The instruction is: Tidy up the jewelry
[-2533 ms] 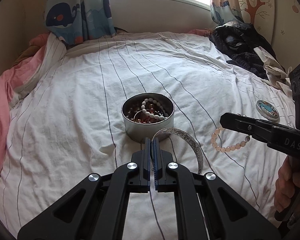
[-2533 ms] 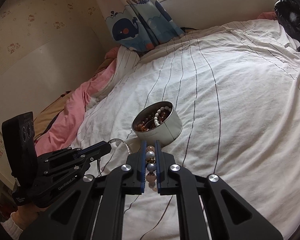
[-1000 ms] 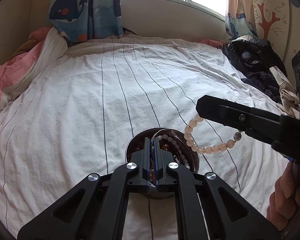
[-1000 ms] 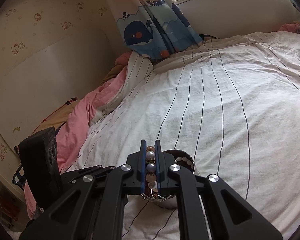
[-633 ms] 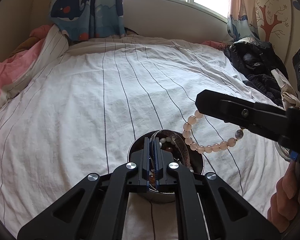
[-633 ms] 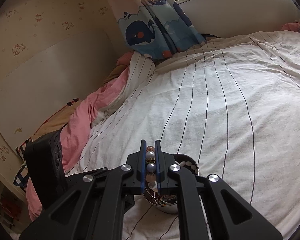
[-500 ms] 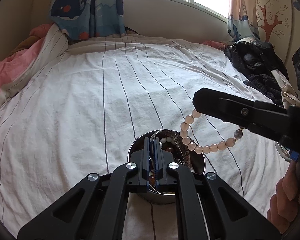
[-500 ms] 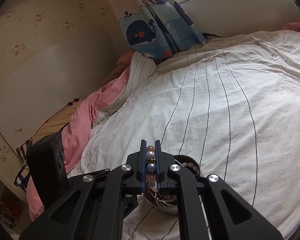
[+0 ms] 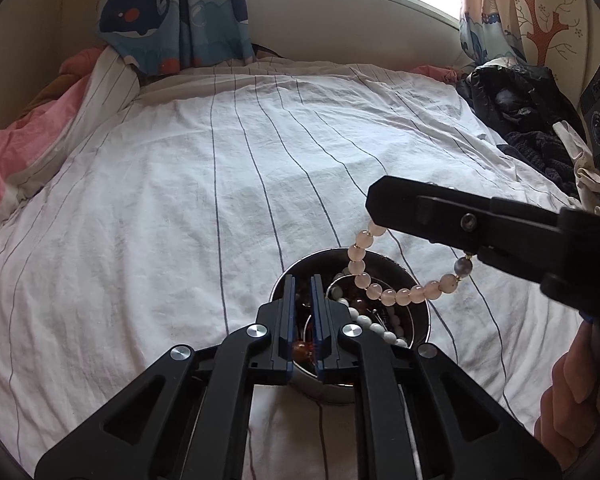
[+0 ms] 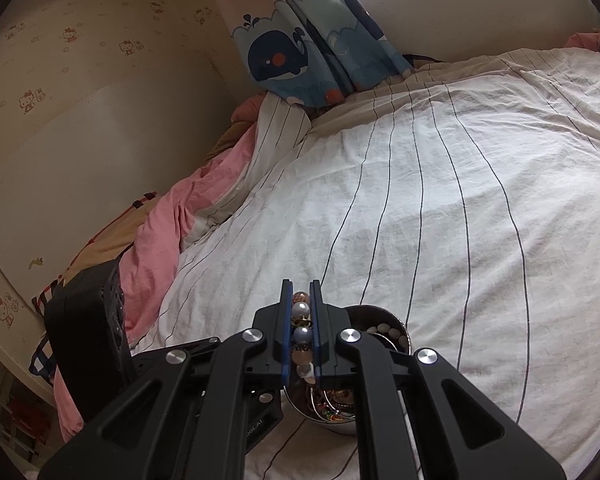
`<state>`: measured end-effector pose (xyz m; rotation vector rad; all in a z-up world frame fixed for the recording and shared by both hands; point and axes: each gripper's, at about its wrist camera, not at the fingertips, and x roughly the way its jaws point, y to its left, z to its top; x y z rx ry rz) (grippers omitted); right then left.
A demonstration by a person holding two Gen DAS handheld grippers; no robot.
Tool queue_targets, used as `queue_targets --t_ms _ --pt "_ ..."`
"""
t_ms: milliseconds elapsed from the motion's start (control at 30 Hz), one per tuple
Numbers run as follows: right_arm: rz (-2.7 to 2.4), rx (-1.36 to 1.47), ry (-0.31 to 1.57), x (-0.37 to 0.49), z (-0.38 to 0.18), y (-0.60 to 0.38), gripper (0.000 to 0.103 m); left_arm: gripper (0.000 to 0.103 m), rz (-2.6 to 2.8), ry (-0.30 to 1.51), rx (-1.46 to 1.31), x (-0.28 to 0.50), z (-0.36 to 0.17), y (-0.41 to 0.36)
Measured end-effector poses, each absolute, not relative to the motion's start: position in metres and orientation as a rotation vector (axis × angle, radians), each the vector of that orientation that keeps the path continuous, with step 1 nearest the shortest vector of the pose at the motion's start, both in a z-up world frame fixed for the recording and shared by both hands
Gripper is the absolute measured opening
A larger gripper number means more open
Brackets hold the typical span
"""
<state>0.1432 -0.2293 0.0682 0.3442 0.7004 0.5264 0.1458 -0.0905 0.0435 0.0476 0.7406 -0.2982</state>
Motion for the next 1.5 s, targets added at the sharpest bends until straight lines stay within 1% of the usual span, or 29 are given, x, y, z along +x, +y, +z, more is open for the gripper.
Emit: queue_targets --t_ms 67,100,133,167,200,400,533,633,767,867,900,967,1067,1133,1200,1267,1333,1400,1500 --pt "0.552 0.389 0.730 0.149 0.063 -0.228 0.009 0.013 -0.272 0.732 0.051 0.142 0.047 -0.083" --pt "0.546 0.386 0.776 0.154 0.057 -0.225 0.010 0.014 -0.263 0.732 0.045 0.140 0.048 -0.078" --pt "0.498 0.350 0.814 0.158 0.052 -0.222 0.015 0.015 -0.257 0.734 0.036 0.139 0.048 -0.073" --pt "0.452 0.320 0.826 0.160 0.048 -0.221 0.034 0.015 -0.251 0.736 0.027 0.138 0.048 -0.070" --pt "0.435 0.320 0.824 0.160 0.045 -0.222 0.038 0.015 -0.248 0.738 0.020 0.137 0.047 -0.066" --pt "0.379 0.294 0.808 0.152 0.047 -0.234 0.038 0.019 -0.249 0.749 0.012 0.135 0.043 -0.061" --pt "0.310 0.221 0.846 0.147 0.038 -0.235 0.038 0.022 -0.255 0.756 0.024 0.130 0.041 -0.064" --pt "0.234 0.106 0.902 0.147 0.024 -0.227 0.038 0.027 -0.258 0.762 0.041 0.123 0.042 -0.068" --pt "0.216 0.067 0.881 0.137 0.025 -0.224 0.038 0.035 -0.255 0.759 0.076 0.108 0.045 -0.071" --pt "0.220 0.088 0.833 0.119 0.036 -0.227 0.044 0.039 -0.252 0.760 0.096 0.094 0.047 -0.072" --pt "0.224 0.105 0.822 0.112 0.039 -0.229 0.050 0.039 -0.252 0.762 0.103 0.090 0.048 -0.073" --pt "0.211 0.121 0.812 0.094 0.039 -0.233 0.057 0.041 -0.251 0.767 0.114 0.080 0.048 -0.074" --pt "0.212 0.143 0.843 0.071 0.030 -0.236 0.057 0.045 -0.249 0.777 0.127 0.064 0.049 -0.074" --pt "0.205 0.152 0.867 0.054 0.022 -0.237 0.057 0.046 -0.245 0.783 0.130 0.054 0.049 -0.073" --pt "0.193 0.156 0.890 0.039 0.015 -0.238 0.060 0.048 -0.240 0.788 0.135 0.043 0.048 -0.071" --pt "0.177 0.146 0.901 0.024 0.009 -0.237 0.063 0.052 -0.236 0.807 0.133 0.033 0.044 -0.068" --pt "0.164 0.124 0.912 0.011 0.004 -0.236 0.063 0.053 -0.236 0.837 0.133 0.023 0.034 -0.065" --pt "0.142 0.097 0.913 -0.002 0.001 -0.233 0.067 0.053 -0.228 0.865 0.143 0.013 0.023 -0.060" --pt "0.110 0.065 0.910 -0.018 -0.002 -0.230 0.070 0.054 -0.214 0.899 0.140 -0.002 0.008 -0.051"
